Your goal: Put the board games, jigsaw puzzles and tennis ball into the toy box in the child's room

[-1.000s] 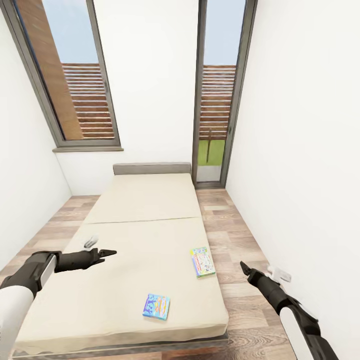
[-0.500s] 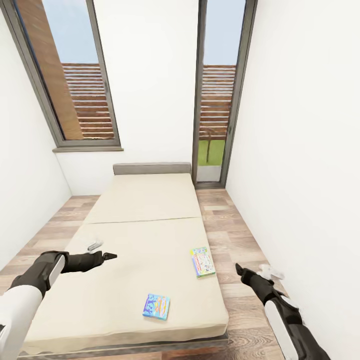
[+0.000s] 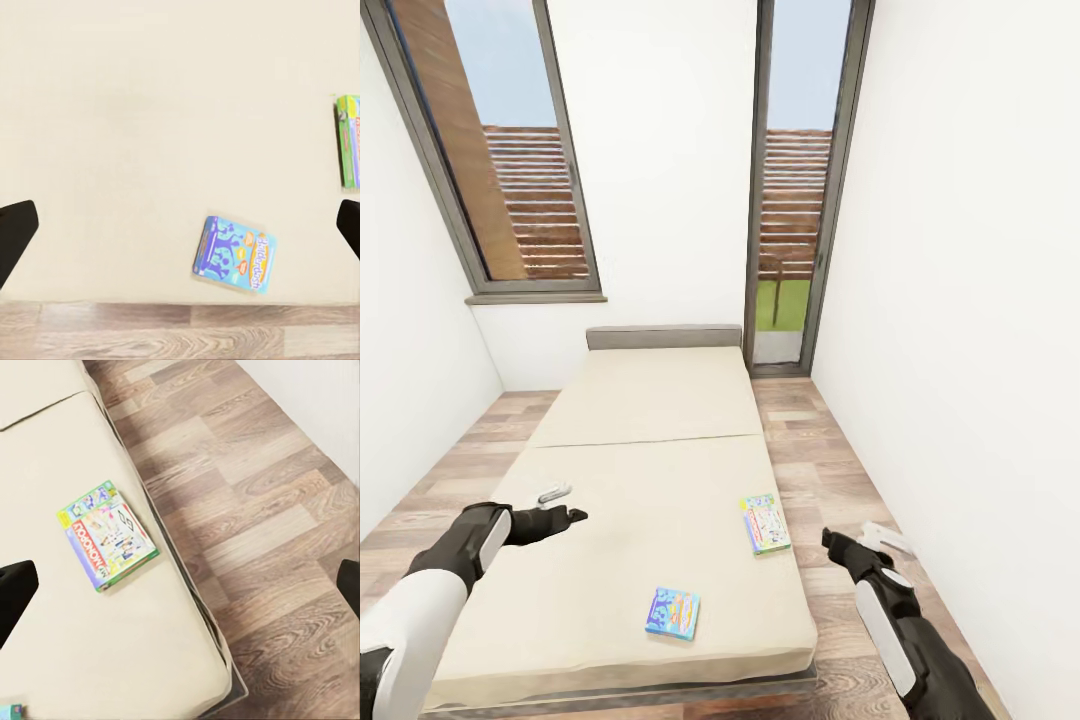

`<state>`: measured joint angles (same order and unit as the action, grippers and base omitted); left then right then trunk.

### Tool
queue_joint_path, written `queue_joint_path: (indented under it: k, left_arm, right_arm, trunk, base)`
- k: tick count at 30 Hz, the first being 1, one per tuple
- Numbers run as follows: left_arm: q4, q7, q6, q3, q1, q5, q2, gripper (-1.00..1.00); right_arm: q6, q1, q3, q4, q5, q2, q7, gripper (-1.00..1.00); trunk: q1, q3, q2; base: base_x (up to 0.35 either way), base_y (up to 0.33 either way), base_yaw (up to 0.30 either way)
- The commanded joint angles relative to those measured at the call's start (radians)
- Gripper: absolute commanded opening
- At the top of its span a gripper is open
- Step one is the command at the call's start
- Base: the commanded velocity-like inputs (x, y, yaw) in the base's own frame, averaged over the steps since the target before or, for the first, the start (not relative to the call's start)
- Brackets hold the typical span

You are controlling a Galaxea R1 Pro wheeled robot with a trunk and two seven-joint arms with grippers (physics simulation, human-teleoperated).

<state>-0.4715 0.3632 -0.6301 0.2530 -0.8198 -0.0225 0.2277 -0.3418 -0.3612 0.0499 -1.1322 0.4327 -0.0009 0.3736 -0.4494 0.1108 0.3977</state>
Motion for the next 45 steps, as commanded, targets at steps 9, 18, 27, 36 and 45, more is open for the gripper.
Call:
queue_joint_path:
  k: [9, 18, 27, 36, 45]
  left_arm:
    - [-0.001, -0.078, 0.035, 0.008, -0.001, -0.004, -0.019, 1.0]
    - [-0.007, -0.088, 0.038, 0.006, -0.001, -0.001, -0.021, 1.0]
    - [-0.008, -0.249, 0.056, 0.003, -0.001, -0.003, -0.022, 1.0]
    - [-0.009, -0.123, 0.061, 0.0, -0.001, 0.001, -0.001, 1.0]
    - [-0.008, 0.36, 0.056, -0.011, -0.001, 0.01, 0.092, 1.0]
  right_arm:
    - [-0.153, -0.11, 0.087, 0.087, 0.007, 0.081, 0.259, 1.0]
    - [-0.251, -0.133, 0.1, 0.097, 0.009, 0.154, 0.422, 1.0]
    - [-0.26, -0.152, 0.1, 0.155, 0.012, 0.156, 0.421, 1.0]
    - [-0.251, -0.178, 0.101, 0.239, 0.008, 0.152, 0.258, 1.0]
    - [-0.249, -0.18, 0.101, 0.243, 0.005, 0.148, 0.054, 1.0]
  trunk:
    - [-0.001, 0.002, 0.002]
    - [-0.001, 0.002, 0.002]
    - [-0.001, 0.002, 0.002]
    - [-0.001, 0.002, 0.002]
    - [-0.001, 0.002, 0.002]
  base:
    - [0.0, 0.0, 0.0]
    - [0.0, 0.0, 0.0]
    - [0.0, 0.0, 0.0]
    - [0.0, 0.0, 0.0]
    - [0.0, 0.0, 0.0]
